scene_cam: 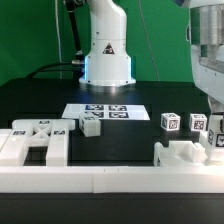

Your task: Assemble chair

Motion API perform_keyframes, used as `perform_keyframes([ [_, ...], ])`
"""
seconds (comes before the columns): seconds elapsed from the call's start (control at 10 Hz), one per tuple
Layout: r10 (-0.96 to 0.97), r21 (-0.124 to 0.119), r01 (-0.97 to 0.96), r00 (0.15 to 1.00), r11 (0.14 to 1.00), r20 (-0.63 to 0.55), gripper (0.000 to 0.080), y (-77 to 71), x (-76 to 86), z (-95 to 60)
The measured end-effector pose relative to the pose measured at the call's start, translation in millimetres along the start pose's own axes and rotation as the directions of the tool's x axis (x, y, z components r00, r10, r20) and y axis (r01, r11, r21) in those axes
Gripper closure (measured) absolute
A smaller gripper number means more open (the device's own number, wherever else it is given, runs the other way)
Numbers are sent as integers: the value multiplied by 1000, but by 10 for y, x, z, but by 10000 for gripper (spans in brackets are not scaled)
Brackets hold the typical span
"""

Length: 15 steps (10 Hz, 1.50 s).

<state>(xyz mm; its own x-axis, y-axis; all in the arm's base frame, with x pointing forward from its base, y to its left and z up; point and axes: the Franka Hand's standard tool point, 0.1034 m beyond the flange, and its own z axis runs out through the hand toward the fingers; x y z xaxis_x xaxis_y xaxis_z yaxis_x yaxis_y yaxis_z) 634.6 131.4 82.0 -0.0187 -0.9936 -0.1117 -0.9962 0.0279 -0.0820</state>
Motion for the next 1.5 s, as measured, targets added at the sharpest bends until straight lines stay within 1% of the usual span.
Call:
perform_keyframes([
  [0.1,-41,-3,41,999,999,0,306,4,5,1],
  [0.2,-76,-13,76,997,997,1,306,9,17,-3],
  [0.3,-146,-23,146,989,989,2,184,20,22,-4],
  [0.4,-245,-26,245,970,969,5,184,26,18,-2],
  [0.5,-330,-23,330,944,944,7,156,28,6,0],
  [0.8,-509,-22,509,861,861,11,150,28,15,4],
  [0.9,-591,-27,591,806,806,13,150,37,16,8],
  [1.0,-687,-56,687,726,725,16,150,79,17,23],
  [1.2,-828,-101,825,560,556,16,150,101,23,34],
  [1.3,-878,-108,874,478,473,19,150,101,26,38],
  [1.4,-902,-109,898,430,426,23,150,97,25,35],
  [1.5,-934,-107,931,355,350,31,150,92,25,31],
])
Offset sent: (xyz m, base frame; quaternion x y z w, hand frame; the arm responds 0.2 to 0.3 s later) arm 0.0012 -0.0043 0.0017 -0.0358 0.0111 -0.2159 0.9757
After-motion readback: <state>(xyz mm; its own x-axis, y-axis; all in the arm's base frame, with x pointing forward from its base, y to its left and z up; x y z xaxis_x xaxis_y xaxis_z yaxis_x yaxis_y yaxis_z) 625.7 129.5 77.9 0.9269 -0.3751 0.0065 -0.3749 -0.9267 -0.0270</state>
